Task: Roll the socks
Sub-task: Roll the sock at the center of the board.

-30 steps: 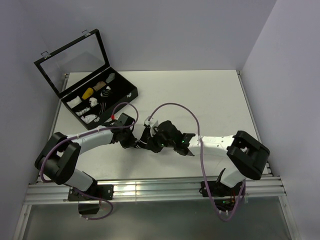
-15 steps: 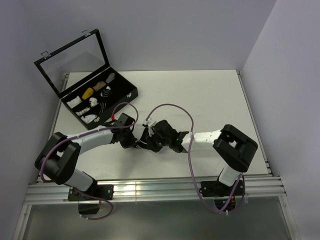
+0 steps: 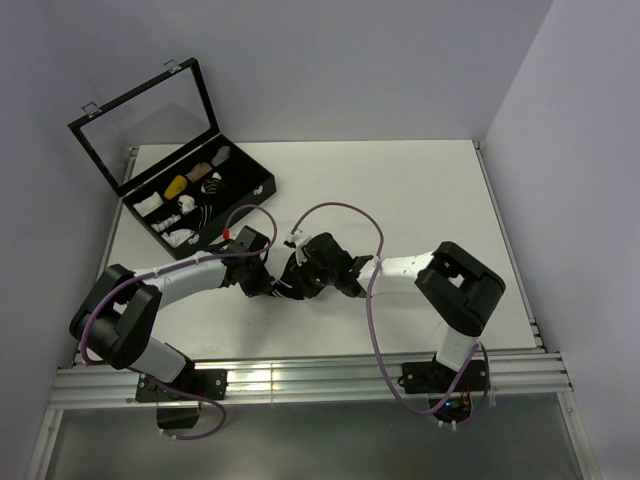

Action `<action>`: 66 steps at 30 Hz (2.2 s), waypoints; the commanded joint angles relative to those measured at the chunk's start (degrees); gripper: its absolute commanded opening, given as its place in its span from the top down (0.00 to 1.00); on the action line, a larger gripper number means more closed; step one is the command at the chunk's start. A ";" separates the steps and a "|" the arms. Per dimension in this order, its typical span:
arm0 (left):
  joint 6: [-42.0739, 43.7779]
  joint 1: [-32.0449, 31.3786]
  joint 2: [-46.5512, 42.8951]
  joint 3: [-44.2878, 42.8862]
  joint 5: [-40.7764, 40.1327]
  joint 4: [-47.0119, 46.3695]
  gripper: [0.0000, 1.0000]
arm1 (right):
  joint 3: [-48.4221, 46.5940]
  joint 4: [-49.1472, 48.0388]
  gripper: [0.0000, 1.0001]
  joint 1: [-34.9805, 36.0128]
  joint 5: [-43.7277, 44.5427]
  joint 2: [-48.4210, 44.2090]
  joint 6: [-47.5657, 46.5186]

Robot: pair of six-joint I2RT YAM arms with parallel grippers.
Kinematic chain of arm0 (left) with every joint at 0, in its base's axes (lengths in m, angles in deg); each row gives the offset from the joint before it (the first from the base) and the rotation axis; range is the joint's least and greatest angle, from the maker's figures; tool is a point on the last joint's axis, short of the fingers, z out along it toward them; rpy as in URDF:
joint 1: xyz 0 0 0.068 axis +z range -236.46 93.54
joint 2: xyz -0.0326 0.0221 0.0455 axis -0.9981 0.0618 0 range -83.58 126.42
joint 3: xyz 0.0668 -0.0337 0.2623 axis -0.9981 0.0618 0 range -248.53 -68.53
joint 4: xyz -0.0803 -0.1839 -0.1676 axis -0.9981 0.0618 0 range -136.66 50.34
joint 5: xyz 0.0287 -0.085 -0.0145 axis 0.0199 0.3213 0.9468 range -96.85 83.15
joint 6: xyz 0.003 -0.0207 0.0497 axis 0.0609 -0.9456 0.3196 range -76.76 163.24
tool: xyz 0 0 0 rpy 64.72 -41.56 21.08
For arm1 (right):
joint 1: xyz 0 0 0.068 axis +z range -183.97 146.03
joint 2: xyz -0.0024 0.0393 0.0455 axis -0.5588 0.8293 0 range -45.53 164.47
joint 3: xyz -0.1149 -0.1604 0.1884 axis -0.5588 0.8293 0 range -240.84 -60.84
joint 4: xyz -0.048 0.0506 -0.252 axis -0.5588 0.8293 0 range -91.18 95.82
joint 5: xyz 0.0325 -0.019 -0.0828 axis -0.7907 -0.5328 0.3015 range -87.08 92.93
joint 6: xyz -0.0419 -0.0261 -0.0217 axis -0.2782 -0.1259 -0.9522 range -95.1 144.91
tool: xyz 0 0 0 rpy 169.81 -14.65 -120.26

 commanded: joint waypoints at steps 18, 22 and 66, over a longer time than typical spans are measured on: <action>1.18 -0.17 0.49 -0.99 0.77 0.21 1.00 | -4.61 5.31 0.84 1.82 -3.66 -5.40 2.18; 1.10 -0.17 0.49 -1.07 0.77 0.13 1.00 | -4.44 4.69 0.84 1.99 -5.15 -3.99 2.62; 1.71 -0.08 -12.42 10.53 2.45 -11.47 0.37 | -7.51 6.01 0.85 -3.02 -9.81 7.44 3.94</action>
